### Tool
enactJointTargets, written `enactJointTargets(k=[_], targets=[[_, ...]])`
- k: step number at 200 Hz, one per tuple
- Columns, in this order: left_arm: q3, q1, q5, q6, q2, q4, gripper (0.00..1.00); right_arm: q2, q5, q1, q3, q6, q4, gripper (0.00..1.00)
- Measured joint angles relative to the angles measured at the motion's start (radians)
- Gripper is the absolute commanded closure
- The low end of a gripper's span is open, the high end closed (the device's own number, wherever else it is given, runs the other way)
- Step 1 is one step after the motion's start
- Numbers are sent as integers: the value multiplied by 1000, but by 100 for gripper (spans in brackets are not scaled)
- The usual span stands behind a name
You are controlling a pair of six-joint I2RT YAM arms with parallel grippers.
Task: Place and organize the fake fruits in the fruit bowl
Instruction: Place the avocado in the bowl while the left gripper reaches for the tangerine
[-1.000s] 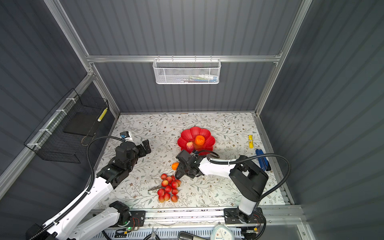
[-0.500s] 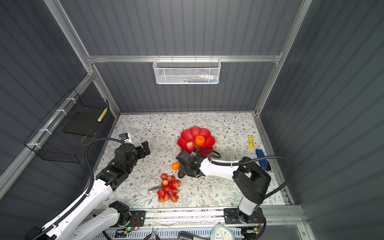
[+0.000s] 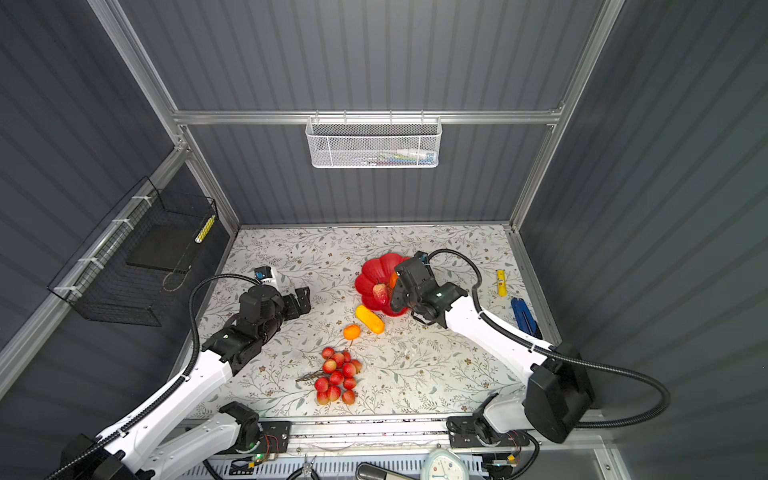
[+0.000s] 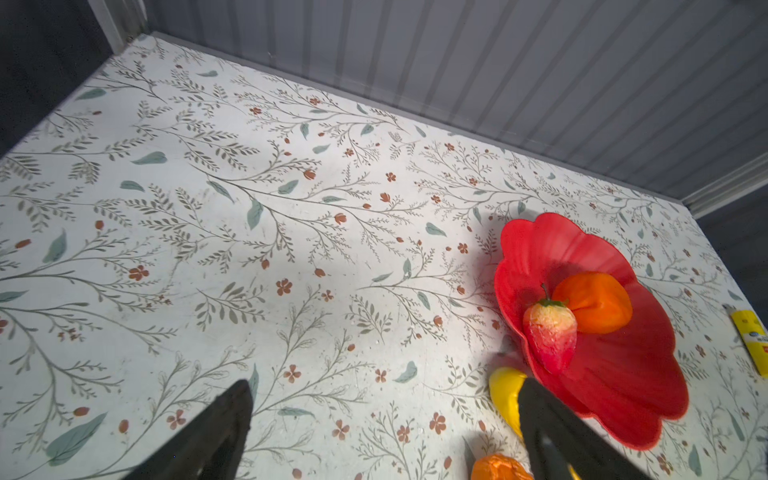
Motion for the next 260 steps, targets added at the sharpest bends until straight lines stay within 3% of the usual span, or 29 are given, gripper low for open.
enactJointTargets(k=[41, 91, 159, 208, 260], targets=[[34, 0, 169, 43, 73, -19, 1, 116, -65, -97, -4, -80, 33, 59], [66, -1, 346, 110, 258, -56, 4, 256, -109, -161, 15, -128, 96, 54], [97, -88, 433, 164, 346, -77, 3, 380, -161, -200, 77, -141, 131, 28], [124, -121, 444, 183, 453, -77, 3, 306, -156, -207, 83, -150, 124, 19], [167, -140, 444, 187, 568, -73, 4, 18, -124, -211, 48, -149, 150, 13]])
